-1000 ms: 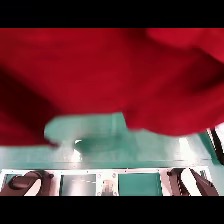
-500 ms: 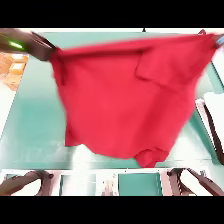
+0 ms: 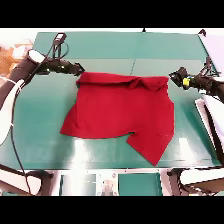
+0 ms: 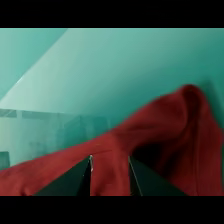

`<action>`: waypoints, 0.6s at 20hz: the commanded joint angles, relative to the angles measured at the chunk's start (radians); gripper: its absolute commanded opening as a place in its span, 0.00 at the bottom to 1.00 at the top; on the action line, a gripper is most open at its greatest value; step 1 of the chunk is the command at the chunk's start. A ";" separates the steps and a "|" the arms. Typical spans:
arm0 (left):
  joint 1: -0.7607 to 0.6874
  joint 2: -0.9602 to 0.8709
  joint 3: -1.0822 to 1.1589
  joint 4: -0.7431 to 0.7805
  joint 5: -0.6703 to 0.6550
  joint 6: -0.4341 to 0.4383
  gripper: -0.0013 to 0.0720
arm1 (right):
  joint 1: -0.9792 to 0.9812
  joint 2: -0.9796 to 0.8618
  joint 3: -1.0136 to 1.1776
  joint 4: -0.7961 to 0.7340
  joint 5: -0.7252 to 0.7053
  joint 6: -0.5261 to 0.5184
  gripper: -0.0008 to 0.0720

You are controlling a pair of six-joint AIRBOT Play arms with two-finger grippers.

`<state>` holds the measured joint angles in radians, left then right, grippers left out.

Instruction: Fold the shirts.

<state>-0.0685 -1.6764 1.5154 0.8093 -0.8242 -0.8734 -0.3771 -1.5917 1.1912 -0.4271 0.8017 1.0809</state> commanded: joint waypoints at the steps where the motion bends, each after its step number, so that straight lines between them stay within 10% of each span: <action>1: 0.049 -0.009 0.072 -0.036 -0.200 -0.020 0.98 | -0.064 -0.042 0.085 -0.004 0.207 -0.004 0.37; 6: 0.256 0.076 0.195 0.129 -0.696 -0.223 0.97 | -0.259 0.101 0.027 -0.105 0.508 0.003 0.37; 7: 0.303 0.089 0.170 0.151 -0.766 -0.249 0.80 | -0.287 0.151 -0.026 -0.149 0.508 0.003 0.37; 12: 0.499 0.238 -0.289 0.164 -0.780 -0.174 0.74 | -0.401 0.300 -0.237 -0.220 0.485 -0.040 0.37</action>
<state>0.3286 -1.5085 1.4357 0.9482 -1.5333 -1.0790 -0.7151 -1.3605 1.0496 -0.6006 1.2613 1.0657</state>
